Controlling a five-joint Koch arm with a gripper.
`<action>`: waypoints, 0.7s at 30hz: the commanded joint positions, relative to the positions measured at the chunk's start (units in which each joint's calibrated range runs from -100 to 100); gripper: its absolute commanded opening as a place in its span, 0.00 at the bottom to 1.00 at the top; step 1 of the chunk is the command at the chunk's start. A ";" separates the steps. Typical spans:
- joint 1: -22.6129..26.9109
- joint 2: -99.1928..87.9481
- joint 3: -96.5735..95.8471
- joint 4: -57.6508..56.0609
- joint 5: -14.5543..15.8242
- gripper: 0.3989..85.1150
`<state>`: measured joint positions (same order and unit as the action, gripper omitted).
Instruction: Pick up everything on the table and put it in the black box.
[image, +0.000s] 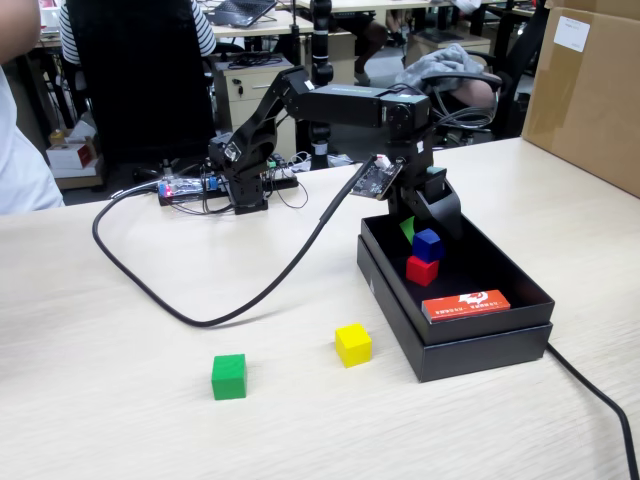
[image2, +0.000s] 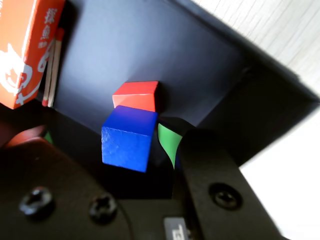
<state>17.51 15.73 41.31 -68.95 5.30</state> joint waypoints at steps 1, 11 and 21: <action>-0.78 -14.52 -1.41 -0.03 0.29 0.52; -9.62 -46.88 -17.28 5.75 -2.15 0.54; -18.41 -65.81 -43.12 14.57 -4.74 0.58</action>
<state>0.51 -44.08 -1.32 -57.18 1.15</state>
